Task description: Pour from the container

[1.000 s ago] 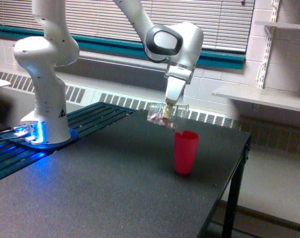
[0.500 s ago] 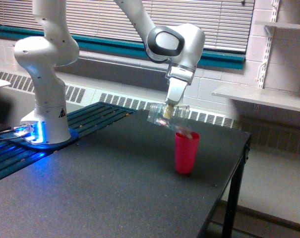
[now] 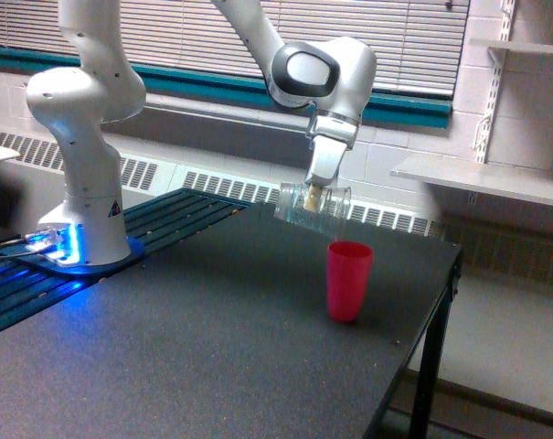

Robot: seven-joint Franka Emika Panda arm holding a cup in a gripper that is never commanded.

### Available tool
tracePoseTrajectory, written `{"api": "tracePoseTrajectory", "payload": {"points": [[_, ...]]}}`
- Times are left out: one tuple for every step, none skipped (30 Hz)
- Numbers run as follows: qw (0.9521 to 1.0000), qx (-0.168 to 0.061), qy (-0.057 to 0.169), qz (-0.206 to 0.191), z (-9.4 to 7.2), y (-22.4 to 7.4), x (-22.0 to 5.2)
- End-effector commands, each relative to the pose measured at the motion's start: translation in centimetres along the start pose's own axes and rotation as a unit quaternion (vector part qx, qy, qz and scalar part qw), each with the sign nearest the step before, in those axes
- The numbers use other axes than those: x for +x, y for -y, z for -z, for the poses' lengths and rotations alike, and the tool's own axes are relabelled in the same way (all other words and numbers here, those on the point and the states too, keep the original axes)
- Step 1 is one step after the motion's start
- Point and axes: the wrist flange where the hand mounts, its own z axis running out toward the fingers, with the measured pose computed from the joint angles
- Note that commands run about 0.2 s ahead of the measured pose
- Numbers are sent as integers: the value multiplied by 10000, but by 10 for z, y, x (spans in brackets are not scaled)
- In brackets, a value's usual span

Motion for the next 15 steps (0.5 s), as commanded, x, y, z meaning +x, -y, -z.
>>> {"api": "tracePoseTrajectory", "payload": {"points": [[10000,48,-28,-1,6,1,-7],[10000,52,-35,-8,7,1,-7],[10000,57,-40,-20,7,0,-8],[10000,68,-44,-38,8,-1,-8],[9999,83,-60,-66,10,-3,-8],[9999,87,-67,-83,11,-4,-8],[9999,95,-78,-109,12,-6,-9],[9998,112,-87,-131,13,-8,-9],[9997,139,-92,-160,15,-12,-9],[9997,149,-95,-175,16,-13,-9],[9996,166,-107,-194,18,-16,-10],[9995,186,-123,-220,20,-18,-10],[9993,203,-149,-259,23,-22,-11],[9992,211,-166,-279,24,-23,-12],[9991,227,-185,-307,26,-26,-13]]}}
